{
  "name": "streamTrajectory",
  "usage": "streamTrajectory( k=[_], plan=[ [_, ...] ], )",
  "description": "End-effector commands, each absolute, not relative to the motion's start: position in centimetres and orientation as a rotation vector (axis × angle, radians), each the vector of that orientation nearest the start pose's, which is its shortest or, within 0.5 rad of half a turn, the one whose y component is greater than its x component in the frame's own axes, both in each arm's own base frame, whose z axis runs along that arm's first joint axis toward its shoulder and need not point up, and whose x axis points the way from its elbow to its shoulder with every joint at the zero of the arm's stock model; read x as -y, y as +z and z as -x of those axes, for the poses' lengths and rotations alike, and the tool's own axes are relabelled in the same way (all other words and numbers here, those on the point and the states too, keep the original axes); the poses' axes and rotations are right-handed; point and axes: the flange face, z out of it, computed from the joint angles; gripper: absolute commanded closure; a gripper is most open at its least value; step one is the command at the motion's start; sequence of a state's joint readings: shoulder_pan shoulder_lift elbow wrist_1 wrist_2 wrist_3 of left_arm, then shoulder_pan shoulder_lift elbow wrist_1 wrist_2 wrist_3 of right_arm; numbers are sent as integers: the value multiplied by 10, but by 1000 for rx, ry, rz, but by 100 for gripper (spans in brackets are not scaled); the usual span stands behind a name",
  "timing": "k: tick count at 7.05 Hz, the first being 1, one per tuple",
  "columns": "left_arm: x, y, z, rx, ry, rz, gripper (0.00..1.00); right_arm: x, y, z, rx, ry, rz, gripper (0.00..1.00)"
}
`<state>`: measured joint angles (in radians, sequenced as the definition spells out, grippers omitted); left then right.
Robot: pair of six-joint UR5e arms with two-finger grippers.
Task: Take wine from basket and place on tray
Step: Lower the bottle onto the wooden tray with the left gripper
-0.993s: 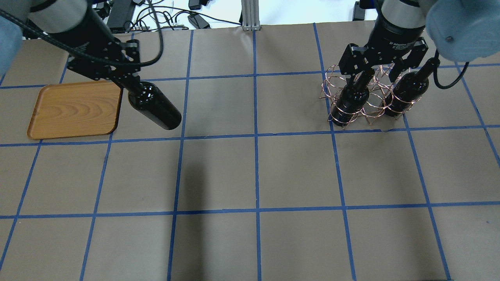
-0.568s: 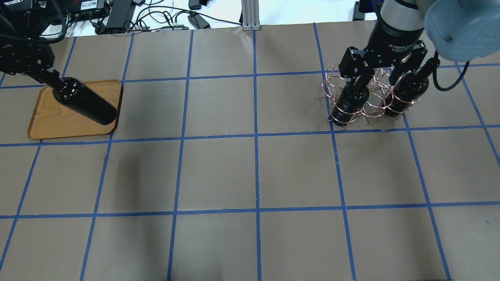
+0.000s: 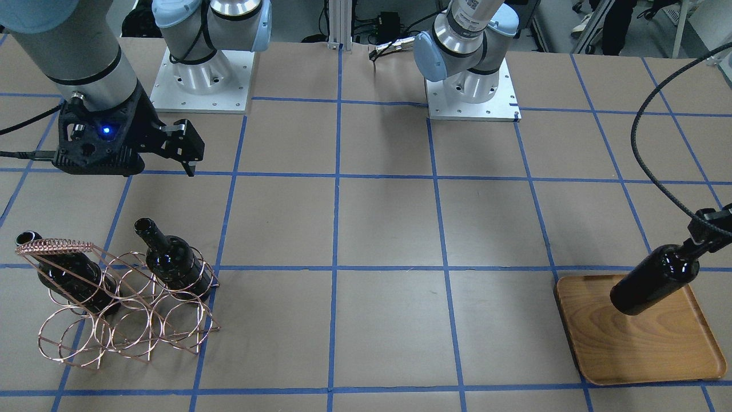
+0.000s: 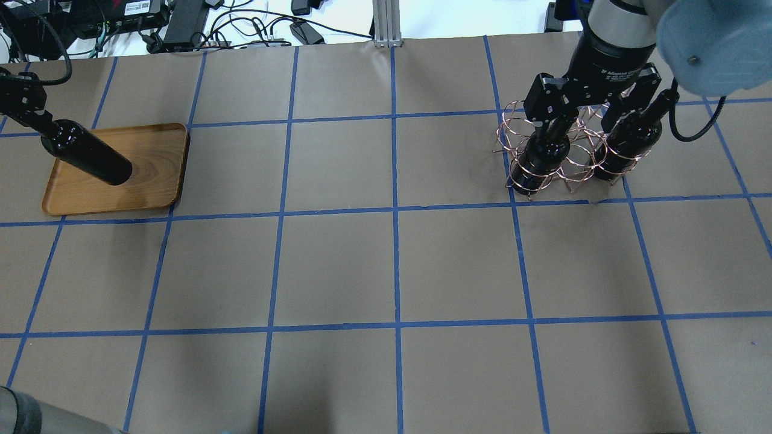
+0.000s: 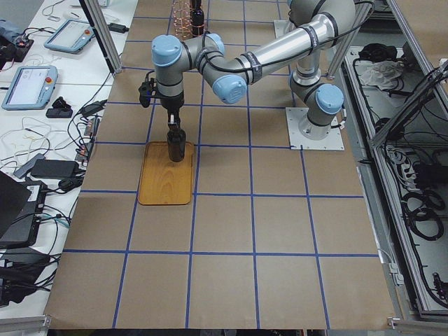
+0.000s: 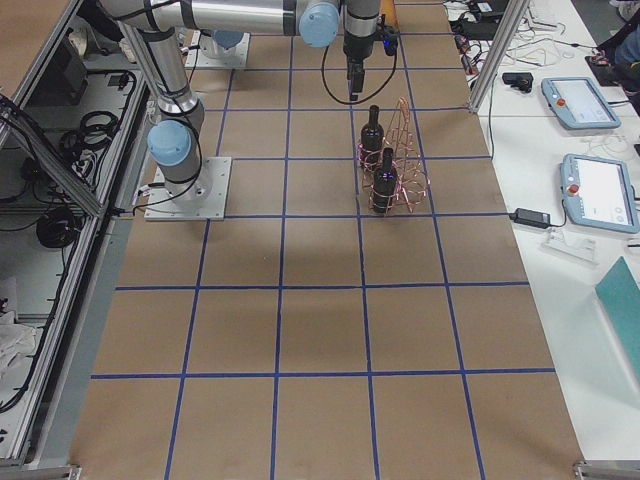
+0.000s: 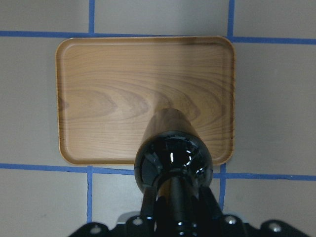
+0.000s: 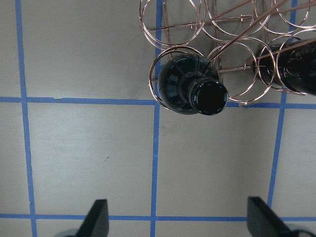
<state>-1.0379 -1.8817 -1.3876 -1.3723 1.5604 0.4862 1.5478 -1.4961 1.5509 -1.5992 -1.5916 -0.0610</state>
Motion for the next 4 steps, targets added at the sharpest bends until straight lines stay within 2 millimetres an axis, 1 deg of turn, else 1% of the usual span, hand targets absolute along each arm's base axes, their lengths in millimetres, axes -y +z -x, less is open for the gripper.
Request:
streamTrajectory(
  k=[1, 2, 3, 4],
  plan=[
    [614, 408, -208, -3120, -83, 124, 100, 524, 465, -119, -3162, 19, 68, 0],
    [614, 397, -209, -3126, -52, 122, 100, 523, 466, -119, -3159, 21, 66, 0],
    [614, 396, -209, -3131, -51, 127, 100, 523, 465, -119, -3160, 28, 66, 0],
    [610, 391, -208, -3138, -32, 130, 86, 522, 464, -119, -3161, 40, 66, 0]
  ],
)
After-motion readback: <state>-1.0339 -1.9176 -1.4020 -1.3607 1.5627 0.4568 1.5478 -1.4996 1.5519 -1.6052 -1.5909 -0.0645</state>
